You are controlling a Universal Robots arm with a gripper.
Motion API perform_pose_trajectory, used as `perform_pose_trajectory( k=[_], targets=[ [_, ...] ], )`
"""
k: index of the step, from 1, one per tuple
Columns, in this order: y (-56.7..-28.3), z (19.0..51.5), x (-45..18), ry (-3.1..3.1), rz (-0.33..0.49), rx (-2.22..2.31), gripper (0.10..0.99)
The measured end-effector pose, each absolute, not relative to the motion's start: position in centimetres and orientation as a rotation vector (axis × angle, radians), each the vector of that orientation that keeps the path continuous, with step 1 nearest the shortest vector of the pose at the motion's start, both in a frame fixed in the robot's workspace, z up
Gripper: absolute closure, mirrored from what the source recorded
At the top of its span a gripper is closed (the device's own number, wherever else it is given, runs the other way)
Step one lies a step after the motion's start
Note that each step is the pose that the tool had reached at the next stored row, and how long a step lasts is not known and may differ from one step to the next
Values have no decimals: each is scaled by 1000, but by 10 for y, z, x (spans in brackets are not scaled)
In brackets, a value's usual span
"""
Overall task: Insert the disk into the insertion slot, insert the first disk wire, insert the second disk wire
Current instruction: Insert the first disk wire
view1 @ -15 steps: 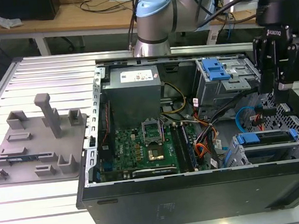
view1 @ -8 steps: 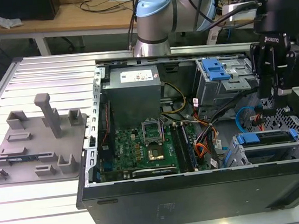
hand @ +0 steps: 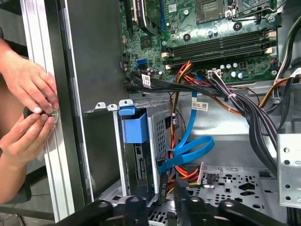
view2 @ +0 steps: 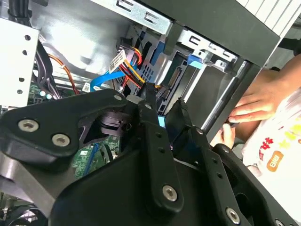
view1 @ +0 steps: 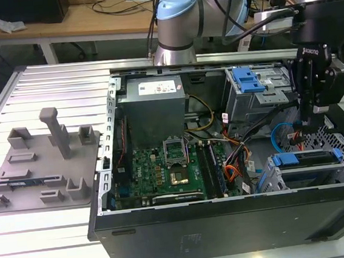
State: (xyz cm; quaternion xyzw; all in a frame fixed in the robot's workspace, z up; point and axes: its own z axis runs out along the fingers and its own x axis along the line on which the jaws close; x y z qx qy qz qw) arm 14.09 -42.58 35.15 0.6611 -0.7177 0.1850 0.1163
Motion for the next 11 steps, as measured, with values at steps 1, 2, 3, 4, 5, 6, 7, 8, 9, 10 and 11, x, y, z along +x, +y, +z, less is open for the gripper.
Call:
perform_pose_trajectory(
  k=[1, 2, 3, 4, 5, 6, 7, 8, 9, 10, 11],
  targets=[
    [-426, 351, 141, -2101, 543, 1935, 737],
    [-426, 351, 141, -2100, 543, 1935, 737],
    [-426, 350, 141, -2100, 543, 1935, 737],
    [-426, 349, 141, -2100, 544, 1935, 737],
    [-426, 349, 141, -2100, 544, 1935, 737],
    [-426, 348, 141, -2100, 544, 1935, 737],
    [-426, 348, 141, -2100, 544, 1935, 737],
    [-426, 347, 142, -2099, 545, 1934, 737],
    [-426, 347, 142, -2099, 545, 1934, 737],
    [-426, 347, 142, -2098, 546, 1934, 737],
    [-426, 346, 143, -2097, 547, 1934, 737]
  ],
)
